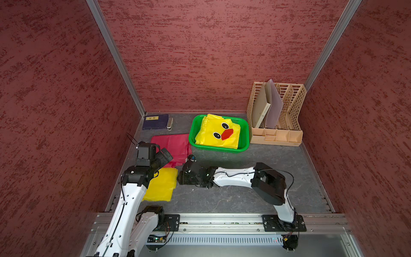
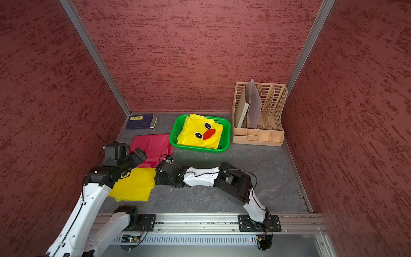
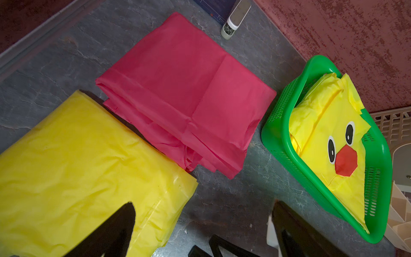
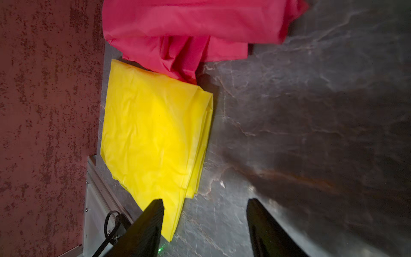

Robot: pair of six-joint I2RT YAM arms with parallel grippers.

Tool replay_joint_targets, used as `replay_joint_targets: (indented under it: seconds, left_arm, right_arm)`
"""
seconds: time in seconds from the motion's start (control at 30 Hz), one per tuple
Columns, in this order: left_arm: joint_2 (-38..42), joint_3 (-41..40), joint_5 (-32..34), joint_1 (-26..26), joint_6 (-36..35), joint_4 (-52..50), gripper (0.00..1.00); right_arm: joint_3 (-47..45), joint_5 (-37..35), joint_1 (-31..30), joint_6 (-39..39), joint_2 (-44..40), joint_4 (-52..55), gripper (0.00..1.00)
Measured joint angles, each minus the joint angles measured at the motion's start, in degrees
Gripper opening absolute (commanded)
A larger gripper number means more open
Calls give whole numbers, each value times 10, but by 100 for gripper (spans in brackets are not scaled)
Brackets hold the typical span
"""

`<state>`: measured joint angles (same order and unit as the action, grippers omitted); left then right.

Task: Put the folded raincoat in the basket
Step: Move the raincoat to the center of the board.

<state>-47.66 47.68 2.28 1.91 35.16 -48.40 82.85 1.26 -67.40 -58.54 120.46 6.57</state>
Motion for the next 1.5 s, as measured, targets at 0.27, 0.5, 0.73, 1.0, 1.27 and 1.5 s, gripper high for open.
replay_joint_targets:
  seconds: [0.27,0.5,0.73,1.0,1.27,1.5]
  left_arm:
    - [-11,-14,-40,-3,0,18,100]
    - [-12,-14,-36,-7,-2,24,100]
    - [-19,-14,-33,-28,-11,24,100]
    - [-19,-14,-42,-66,-16,25,100]
    - [-19,-23,-52,-71,-19,31,100]
    - [-19,-38,-54,-71,-20,34,100]
  right_arm:
    - [66,-15,-8,-2,52,27,62]
    - [119,-17,-8,-2,97,46,59]
    - [175,-19,-10,-3,132,69,47]
    - [166,-27,-11,-10,137,63,10]
    - [141,-32,-11,-9,135,25,0]
    - [28,-48,-7,-7,70,-17,0]
